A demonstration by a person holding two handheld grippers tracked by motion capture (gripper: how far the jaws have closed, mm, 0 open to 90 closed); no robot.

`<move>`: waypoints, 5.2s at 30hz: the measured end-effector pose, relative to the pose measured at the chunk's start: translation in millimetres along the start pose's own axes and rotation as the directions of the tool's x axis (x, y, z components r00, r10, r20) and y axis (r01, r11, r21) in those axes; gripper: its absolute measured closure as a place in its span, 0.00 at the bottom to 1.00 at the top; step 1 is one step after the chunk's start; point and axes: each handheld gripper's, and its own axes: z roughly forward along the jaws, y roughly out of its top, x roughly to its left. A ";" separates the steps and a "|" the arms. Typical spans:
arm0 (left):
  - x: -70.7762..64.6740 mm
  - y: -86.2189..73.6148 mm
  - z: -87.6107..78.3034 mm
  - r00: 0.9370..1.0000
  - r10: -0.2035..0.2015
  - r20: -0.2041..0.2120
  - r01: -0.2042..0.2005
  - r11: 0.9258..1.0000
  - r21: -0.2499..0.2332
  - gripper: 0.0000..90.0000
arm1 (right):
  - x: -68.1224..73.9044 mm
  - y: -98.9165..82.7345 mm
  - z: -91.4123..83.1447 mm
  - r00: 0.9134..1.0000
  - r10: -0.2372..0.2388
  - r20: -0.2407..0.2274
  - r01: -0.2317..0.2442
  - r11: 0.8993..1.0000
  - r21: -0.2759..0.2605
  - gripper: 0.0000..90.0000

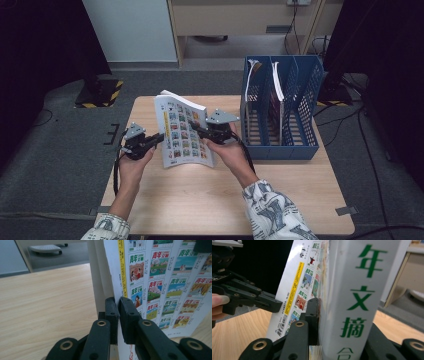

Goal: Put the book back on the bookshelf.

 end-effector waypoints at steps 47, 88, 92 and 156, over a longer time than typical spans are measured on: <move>-2.9 -8.3 -9.3 0.998 0.053 0.025 -0.053 0.998 -0.032 0.94 | 0.9 -9.7 -1.2 0.989 0.020 -0.149 -0.026 0.999 -0.036 0.69; 16.1 -32.7 -7.5 0.996 0.038 -0.079 -0.037 0.999 0.014 0.56 | 17.0 -8.4 3.3 0.996 -0.042 -0.084 0.039 0.998 -0.041 0.82; 14.3 -40.3 -2.7 0.995 0.051 -0.087 -0.046 0.997 0.058 0.43 | 19.2 -8.5 1.8 0.996 -0.037 -0.083 0.033 0.999 -0.043 0.82; -4.1 -72.8 14.1 0.993 0.018 -0.114 0.010 0.971 0.238 0.06 | 11.6 14.9 -69.1 1.000 0.002 0.010 -0.001 0.995 -0.103 0.82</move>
